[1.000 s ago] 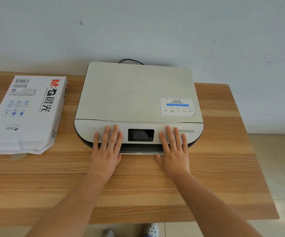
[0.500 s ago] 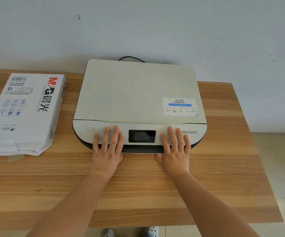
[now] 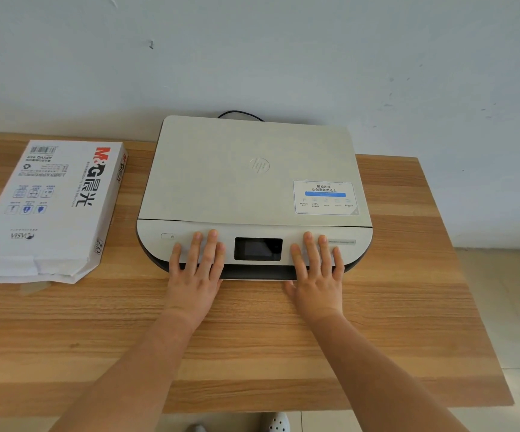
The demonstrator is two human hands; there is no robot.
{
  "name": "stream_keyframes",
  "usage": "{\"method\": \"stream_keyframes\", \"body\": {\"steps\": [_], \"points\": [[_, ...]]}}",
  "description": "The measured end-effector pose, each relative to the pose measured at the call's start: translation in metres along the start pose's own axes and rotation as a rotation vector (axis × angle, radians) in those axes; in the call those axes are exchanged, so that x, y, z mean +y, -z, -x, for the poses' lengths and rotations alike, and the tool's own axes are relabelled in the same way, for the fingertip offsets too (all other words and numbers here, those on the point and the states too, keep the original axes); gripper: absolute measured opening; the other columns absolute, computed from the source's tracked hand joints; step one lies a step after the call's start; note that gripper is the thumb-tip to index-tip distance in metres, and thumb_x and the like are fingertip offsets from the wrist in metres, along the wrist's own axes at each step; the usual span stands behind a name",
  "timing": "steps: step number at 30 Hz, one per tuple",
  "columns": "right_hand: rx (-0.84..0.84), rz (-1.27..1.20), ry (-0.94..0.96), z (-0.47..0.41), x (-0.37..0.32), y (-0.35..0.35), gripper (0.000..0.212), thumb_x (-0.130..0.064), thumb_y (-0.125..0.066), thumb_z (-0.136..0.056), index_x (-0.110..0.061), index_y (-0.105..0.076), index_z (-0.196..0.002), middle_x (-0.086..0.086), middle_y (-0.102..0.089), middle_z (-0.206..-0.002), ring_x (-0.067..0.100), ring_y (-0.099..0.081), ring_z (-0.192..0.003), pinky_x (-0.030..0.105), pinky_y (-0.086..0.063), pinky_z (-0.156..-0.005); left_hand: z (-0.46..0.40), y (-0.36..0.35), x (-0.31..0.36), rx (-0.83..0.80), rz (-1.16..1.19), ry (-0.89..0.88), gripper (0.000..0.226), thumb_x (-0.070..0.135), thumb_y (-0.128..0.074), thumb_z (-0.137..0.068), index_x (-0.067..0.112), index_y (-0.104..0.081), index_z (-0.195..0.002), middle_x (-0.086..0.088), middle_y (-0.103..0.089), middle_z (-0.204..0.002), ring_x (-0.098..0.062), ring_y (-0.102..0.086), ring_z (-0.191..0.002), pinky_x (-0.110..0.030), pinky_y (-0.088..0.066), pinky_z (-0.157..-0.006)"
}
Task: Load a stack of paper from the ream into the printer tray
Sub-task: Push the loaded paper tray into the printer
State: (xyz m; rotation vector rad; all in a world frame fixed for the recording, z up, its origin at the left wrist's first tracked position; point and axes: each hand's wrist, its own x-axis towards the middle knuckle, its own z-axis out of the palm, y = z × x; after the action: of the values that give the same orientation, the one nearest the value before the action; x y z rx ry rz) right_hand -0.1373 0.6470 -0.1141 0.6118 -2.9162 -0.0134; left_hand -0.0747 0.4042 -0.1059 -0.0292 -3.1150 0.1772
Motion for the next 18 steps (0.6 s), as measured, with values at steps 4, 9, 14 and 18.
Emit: {"method": "stream_keyframes", "body": {"steps": [4,9,14,18], "points": [[-0.042,-0.008,-0.003,0.002,-0.001,0.010,0.095,-0.041,-0.074,-0.072,-0.017,-0.020,-0.147,0.007,0.020,-0.159,0.031,0.013,-0.147,0.056,-0.004,-0.117,0.000,0.011,0.002,-0.060,0.010,0.014,0.101,0.047,-0.064,-0.081,0.011,0.005,-0.146,-0.009,0.031,-0.154,-0.035,0.014,-0.145,-0.059,-0.006,-0.114],[-0.146,-0.031,-0.006,0.005,-0.001,0.028,0.095,-0.050,-0.065,-0.073,-0.018,-0.019,-0.150,0.009,0.004,-0.162,0.034,0.002,-0.148,0.056,-0.010,-0.116,0.004,0.026,0.002,-0.110,0.034,0.014,0.094,0.063,-0.046,-0.083,0.015,-0.002,-0.149,-0.005,0.028,-0.156,-0.030,0.010,-0.146,-0.056,-0.007,-0.116],[-0.213,-0.085,-0.001,0.008,0.001,0.042,0.095,-0.059,-0.055,-0.074,-0.021,-0.016,-0.152,0.006,0.005,-0.162,0.030,0.009,-0.148,0.054,-0.010,-0.117,0.009,0.041,0.002,-0.167,0.072,0.029,0.093,0.072,-0.030,-0.081,0.019,0.001,-0.150,-0.002,0.026,-0.157,-0.025,0.020,-0.144,-0.056,-0.004,-0.117],[-0.288,-0.086,0.024,0.006,0.003,0.056,0.095,-0.066,-0.045,-0.078,-0.026,-0.002,-0.153,0.001,0.020,-0.160,0.026,0.022,-0.146,0.052,-0.003,-0.120,0.009,0.059,0.001,-0.224,0.104,0.019,0.088,0.071,-0.027,-0.083,0.024,0.004,-0.150,0.000,0.031,-0.155,-0.023,0.025,-0.143,-0.055,-0.001,-0.117]]}}
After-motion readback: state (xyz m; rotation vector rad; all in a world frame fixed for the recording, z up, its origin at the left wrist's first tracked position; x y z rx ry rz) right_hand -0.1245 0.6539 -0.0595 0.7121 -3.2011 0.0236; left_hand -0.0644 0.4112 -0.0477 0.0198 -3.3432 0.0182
